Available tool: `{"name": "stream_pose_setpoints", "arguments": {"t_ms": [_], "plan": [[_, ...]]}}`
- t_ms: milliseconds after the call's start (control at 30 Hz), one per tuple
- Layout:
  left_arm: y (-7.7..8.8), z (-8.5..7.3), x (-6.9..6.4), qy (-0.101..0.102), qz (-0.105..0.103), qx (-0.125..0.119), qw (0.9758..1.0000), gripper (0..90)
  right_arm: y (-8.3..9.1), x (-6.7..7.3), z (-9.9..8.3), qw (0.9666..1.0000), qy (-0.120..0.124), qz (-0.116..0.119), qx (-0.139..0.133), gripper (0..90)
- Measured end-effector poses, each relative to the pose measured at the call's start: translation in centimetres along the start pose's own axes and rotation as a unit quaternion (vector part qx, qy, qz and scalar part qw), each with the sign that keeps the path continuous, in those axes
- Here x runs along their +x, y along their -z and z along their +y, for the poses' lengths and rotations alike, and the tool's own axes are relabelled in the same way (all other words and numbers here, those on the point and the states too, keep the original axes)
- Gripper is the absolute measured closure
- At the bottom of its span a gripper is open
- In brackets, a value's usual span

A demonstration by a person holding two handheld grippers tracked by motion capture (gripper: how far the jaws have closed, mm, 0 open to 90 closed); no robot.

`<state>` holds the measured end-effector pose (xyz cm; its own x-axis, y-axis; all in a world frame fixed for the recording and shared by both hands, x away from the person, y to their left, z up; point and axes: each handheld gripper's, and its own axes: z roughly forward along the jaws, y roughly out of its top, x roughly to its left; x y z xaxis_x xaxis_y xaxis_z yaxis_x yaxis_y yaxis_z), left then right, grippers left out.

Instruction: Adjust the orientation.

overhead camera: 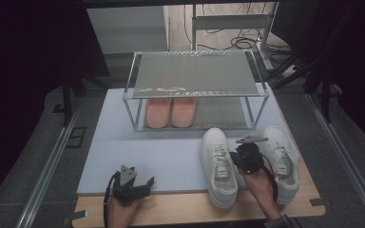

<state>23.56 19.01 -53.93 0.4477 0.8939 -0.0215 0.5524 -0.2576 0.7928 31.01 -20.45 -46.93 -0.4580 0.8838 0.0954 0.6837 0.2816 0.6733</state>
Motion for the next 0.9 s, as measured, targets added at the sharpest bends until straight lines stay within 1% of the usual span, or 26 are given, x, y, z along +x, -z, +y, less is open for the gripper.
{"name": "stream_pose_setpoints", "arguments": {"t_ms": [167, 233, 500, 900], "plan": [[0.0, 0.0, 0.0, 0.000, 0.000, 0.000, 1.0000, 14.0, -0.5, 0.1, 0.3, 0.9999, 0.000, 0.013, -0.003, 90.0], [0.0, 0.0, 0.0, 0.000, 0.000, 0.000, 1.0000, 14.0, -0.7, 0.3, 0.5, 0.9999, 0.004, 0.016, -0.004, 90.0], [0.0, 0.0, 0.0, 0.001, 0.000, 0.000, 1.0000, 14.0, -1.5, 0.9, 1.2, 0.9991, 0.021, 0.038, -0.005, 90.0], [0.0, 0.0, 0.0, 0.001, 0.000, 0.000, 1.0000, 14.0, -2.9, 2.8, 2.1, 0.9958, 0.050, 0.076, -0.003, 90.0]]}}
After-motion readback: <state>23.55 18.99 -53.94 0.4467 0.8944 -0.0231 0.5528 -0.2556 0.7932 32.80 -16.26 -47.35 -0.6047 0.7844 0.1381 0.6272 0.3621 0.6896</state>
